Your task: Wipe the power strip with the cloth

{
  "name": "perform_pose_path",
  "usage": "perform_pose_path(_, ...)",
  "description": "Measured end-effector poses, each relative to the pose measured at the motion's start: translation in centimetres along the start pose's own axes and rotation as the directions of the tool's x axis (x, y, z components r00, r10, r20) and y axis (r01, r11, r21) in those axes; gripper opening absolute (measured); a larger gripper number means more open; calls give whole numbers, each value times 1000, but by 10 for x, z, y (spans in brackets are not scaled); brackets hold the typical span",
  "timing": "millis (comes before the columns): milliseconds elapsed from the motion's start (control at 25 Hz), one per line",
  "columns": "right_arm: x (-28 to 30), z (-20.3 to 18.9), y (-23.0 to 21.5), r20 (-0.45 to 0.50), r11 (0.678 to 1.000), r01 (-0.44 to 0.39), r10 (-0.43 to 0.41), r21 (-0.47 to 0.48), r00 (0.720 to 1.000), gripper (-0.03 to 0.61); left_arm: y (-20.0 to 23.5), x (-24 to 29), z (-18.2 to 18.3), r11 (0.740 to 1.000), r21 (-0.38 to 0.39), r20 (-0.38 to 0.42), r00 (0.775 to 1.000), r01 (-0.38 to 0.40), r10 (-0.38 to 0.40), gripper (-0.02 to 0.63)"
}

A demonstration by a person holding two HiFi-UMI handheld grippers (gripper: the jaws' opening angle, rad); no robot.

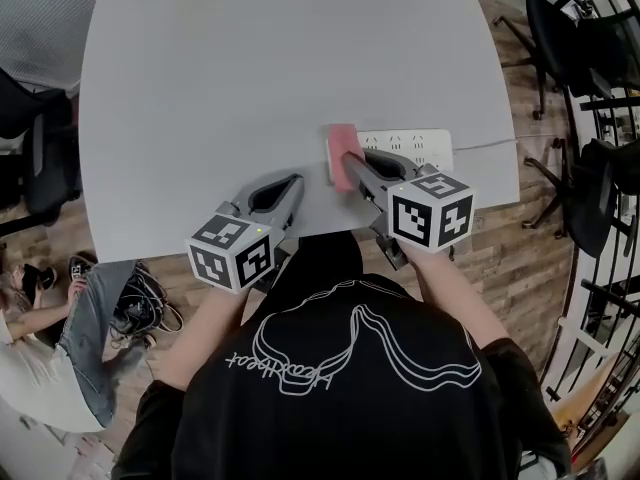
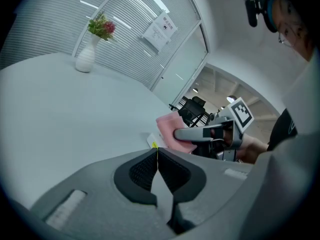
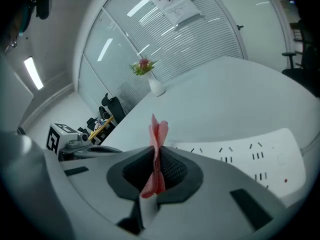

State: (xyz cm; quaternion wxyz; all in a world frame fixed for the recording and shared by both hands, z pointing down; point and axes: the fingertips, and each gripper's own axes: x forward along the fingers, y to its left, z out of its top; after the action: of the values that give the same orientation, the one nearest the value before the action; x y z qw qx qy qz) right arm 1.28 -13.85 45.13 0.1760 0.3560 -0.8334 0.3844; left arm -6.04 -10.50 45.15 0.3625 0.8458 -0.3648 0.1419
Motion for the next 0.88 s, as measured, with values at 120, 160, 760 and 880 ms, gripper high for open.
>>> perform_pose_path(120, 7, -3, -1, -19, 1000, 5, -5, -5, 1000, 34, 0, 0, -2, 1000, -5, -2, 1000, 1, -1, 14)
perform_pose_path(160, 9, -4, -1, -25, 1000, 7, -7, -7, 1000, 35, -1, 0, -3, 1000, -5, -2, 1000, 2, -2, 14)
perform_pose_path(760, 15, -11, -10, -91, 993, 86, -93, -83, 991, 35, -4, -2, 0, 1000, -11, 8, 1000, -15, 15, 14)
perform_pose_path(880, 14, -11, -11, -89, 992, 91, -99, -84, 991, 35, -5, -4, 0, 1000, -5, 7, 1000, -17, 17, 14)
